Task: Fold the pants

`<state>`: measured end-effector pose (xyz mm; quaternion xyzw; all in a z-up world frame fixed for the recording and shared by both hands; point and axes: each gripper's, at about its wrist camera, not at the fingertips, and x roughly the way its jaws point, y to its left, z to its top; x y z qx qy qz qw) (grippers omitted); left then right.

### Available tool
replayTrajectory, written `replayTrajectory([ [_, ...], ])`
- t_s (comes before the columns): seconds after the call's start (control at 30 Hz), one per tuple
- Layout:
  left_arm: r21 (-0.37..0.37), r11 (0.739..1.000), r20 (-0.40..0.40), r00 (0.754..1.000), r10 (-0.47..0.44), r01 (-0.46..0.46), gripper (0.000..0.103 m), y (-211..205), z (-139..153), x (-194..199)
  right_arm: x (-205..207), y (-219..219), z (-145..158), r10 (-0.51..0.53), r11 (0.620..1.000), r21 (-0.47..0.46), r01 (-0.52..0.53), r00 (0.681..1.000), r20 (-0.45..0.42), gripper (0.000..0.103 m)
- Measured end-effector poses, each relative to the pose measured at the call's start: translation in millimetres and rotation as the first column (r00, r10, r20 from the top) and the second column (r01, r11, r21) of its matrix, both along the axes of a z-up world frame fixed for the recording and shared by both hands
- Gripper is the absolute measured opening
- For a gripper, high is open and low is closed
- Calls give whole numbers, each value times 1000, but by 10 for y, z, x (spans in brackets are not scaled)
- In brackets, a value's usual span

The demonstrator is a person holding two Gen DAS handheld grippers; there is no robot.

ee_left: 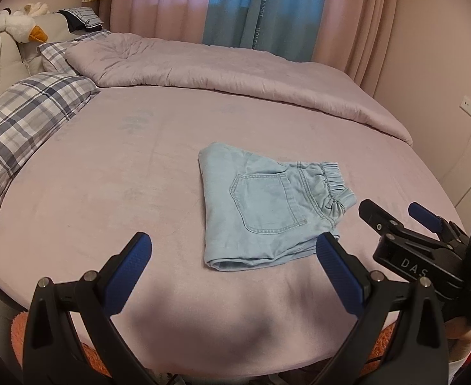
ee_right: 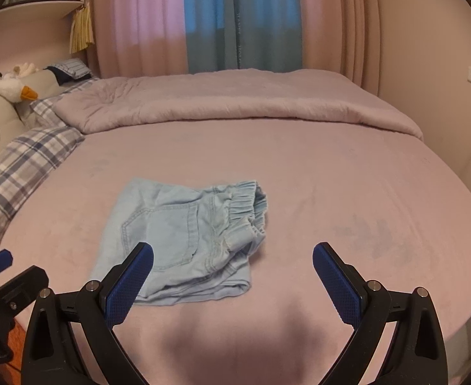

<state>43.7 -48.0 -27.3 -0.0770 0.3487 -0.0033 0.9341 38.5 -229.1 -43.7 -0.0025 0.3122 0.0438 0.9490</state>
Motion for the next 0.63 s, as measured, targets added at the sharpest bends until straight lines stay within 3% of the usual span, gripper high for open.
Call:
replayTrajectory([
  [0.63, 13, 1000, 10, 1000, -1, 0, 102, -36, 18, -38, 15, 3, -12, -3, 1000, -1, 3, 1000, -14, 99],
])
